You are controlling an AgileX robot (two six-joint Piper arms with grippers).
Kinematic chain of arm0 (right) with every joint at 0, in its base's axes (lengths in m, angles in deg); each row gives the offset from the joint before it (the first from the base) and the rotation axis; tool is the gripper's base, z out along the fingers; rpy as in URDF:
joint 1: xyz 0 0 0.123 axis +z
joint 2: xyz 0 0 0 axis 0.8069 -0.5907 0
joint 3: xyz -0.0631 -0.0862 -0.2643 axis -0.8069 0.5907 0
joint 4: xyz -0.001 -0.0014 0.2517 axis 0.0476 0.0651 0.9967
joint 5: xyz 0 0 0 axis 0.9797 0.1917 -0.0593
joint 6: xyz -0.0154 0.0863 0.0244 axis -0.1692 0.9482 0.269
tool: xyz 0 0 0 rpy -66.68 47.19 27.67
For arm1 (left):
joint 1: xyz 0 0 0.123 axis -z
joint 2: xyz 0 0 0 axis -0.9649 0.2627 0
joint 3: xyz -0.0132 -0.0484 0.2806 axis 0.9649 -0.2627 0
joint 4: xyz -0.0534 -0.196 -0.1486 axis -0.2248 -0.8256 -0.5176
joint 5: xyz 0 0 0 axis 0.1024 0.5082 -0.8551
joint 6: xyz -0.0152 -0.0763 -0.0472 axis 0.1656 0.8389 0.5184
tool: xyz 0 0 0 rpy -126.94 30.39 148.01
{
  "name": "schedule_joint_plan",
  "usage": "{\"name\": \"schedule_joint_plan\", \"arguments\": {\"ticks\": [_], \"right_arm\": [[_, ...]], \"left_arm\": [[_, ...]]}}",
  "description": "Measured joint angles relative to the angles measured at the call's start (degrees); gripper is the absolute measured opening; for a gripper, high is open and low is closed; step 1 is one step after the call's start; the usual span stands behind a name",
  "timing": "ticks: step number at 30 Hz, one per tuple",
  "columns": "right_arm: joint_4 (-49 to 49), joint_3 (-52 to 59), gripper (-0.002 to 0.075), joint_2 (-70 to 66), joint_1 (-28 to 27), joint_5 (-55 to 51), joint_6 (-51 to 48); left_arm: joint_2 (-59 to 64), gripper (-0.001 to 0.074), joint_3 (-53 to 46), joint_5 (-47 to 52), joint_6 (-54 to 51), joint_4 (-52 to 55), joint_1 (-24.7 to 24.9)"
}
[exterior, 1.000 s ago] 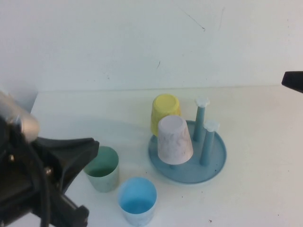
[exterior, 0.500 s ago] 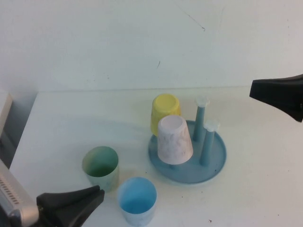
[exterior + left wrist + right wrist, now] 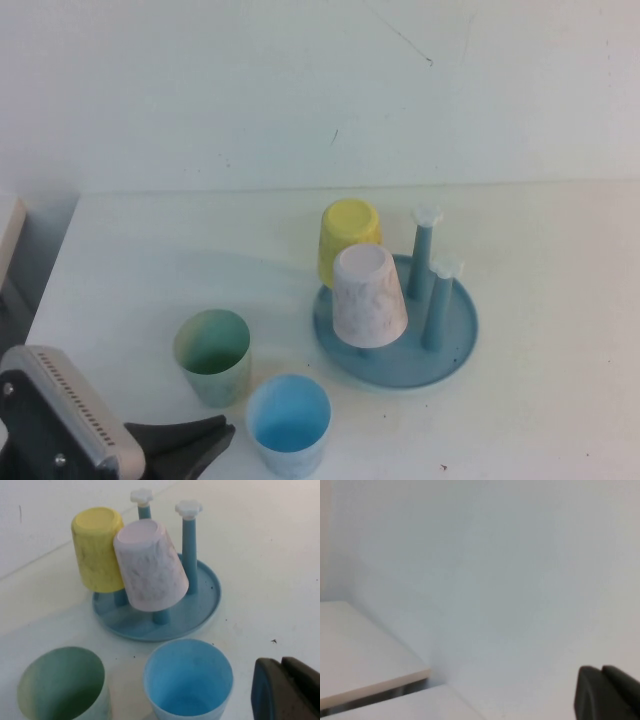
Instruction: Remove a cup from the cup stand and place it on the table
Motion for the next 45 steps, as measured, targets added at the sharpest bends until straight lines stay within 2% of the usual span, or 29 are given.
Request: {"name": "schedule_joint_plan", "arguments": {"ticks": [5, 10, 21, 28, 36, 42, 45], "right_arm": [[-5.17, 2.25, -0.0001, 9.5, 0.0, 5.15, 3.12], [-6.2, 8.36, -0.0001, 16.04, 0.0, 11.52, 3.96], [-6.24, 13.17, -0.0001, 17.04, 0.0, 13.1, 3.03], [-4.89, 13.2, -0.0001, 17.04, 0.0, 13.33, 2.14], [-4.77, 13.2, -0.0001, 17.04, 0.0, 14.84, 0.38], [-4.66, 13.2, -0.0001, 17.04, 0.0, 17.06, 0.38], [-4.51, 13.2, -0.0001, 17.04, 0.0, 17.49, 0.38]], "left_arm": [[2.75, -0.0001, 0.0, 0.0, 0.64, 0.0, 0.0], [4.57, -0.0001, 0.0, 0.0, 0.9, 0.0, 0.0], [5.15, -0.0001, -0.28, 0.0, 0.9, 0.4, 0.0], [3.97, -0.0001, -7.85, -2.88, 0.9, 9.81, 0.0], [-1.78, -0.0001, -19.54, -1.14, 1.03, -0.1, 0.0], [-11.91, -0.0001, -20.13, 3.09, -1.68, -13.81, 0.0], [-16.95, -0.0001, -20.13, 7.57, -1.93, -20.04, -2.18]]}}
